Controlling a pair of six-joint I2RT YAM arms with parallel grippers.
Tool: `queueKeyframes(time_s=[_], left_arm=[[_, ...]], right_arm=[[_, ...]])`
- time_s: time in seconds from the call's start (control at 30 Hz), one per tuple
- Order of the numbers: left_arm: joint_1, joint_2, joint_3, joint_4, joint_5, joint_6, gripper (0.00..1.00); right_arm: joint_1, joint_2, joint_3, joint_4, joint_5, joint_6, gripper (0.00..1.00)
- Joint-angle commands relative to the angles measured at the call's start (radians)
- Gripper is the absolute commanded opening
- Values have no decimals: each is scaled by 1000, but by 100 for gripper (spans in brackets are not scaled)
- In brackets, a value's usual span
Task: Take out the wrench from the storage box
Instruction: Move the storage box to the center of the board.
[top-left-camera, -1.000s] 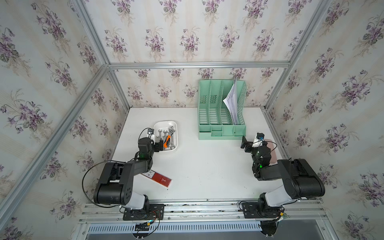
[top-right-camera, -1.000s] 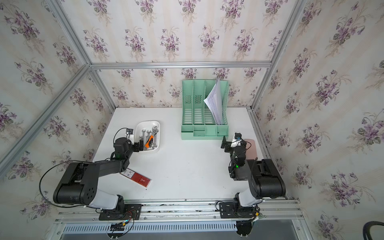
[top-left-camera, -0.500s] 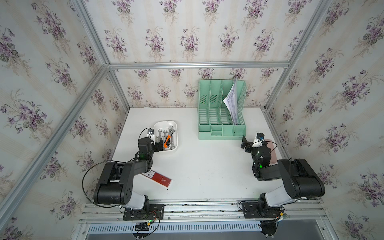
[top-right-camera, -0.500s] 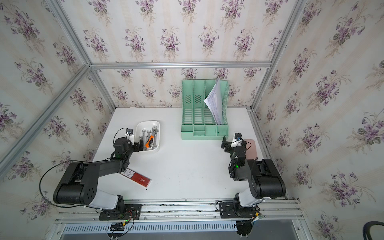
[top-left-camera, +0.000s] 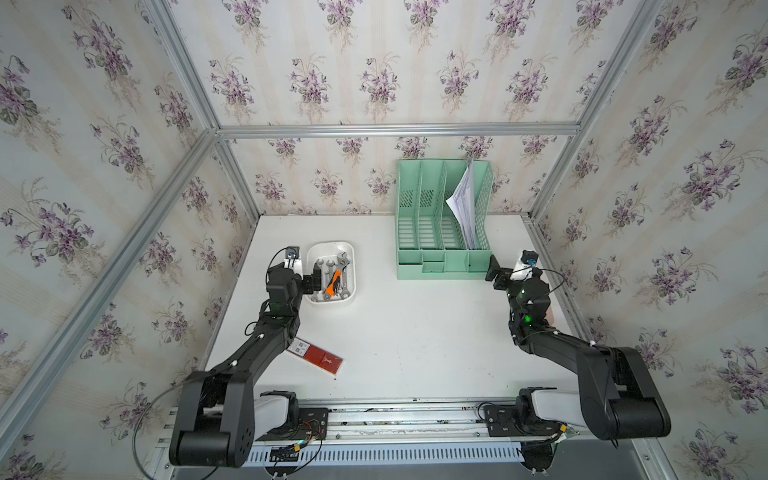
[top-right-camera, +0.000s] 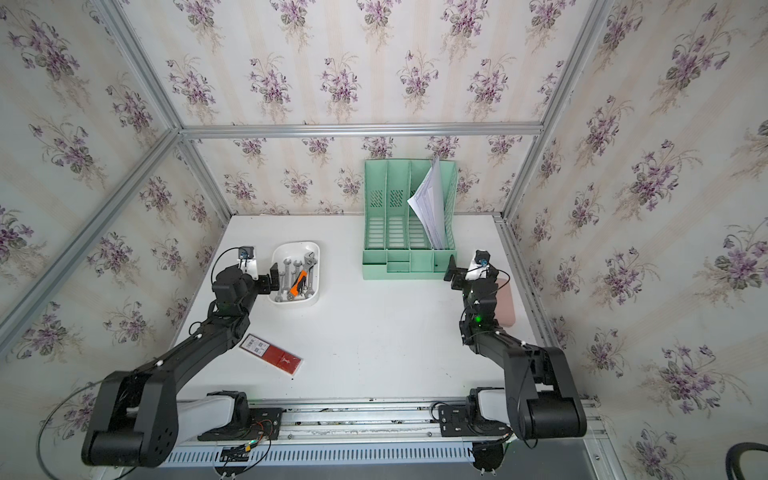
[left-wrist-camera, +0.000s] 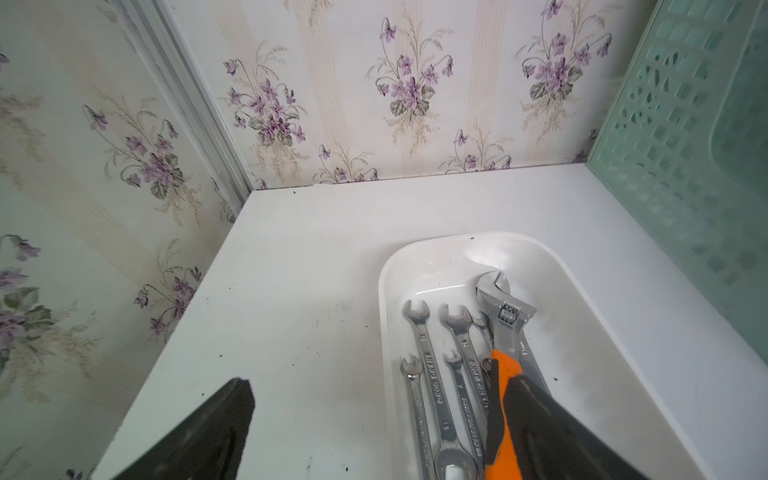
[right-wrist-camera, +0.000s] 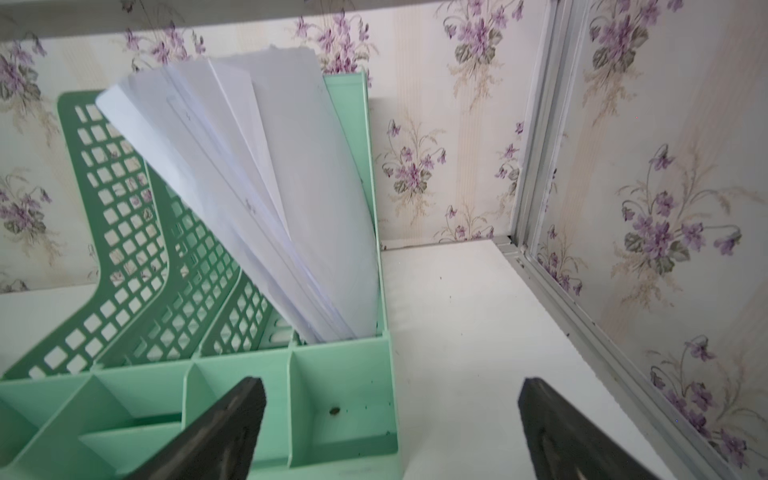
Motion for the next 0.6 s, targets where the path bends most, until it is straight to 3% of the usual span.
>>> queueKeyframes(time_s=[0.0, 0.13, 0.23, 0.33, 0.57], left_arm=[[0, -105, 74, -308, -149, -158, 99], [3, -100, 282, -722, -332, -415, 99], [3, -45, 388, -874, -260, -421, 99], [3, 15, 458, -949, -160, -395, 99], [15, 204, 588, -1063, -11, -360, 99]], right_arm=[[6, -70, 95, -330, 35, 115, 100], [7, -78, 311, -714, 16, 397, 100], [8, -16, 439, -908, -147, 531, 100], [17, 20, 427, -877, -345, 585, 97], [216, 45, 430, -902, -306, 554, 96]])
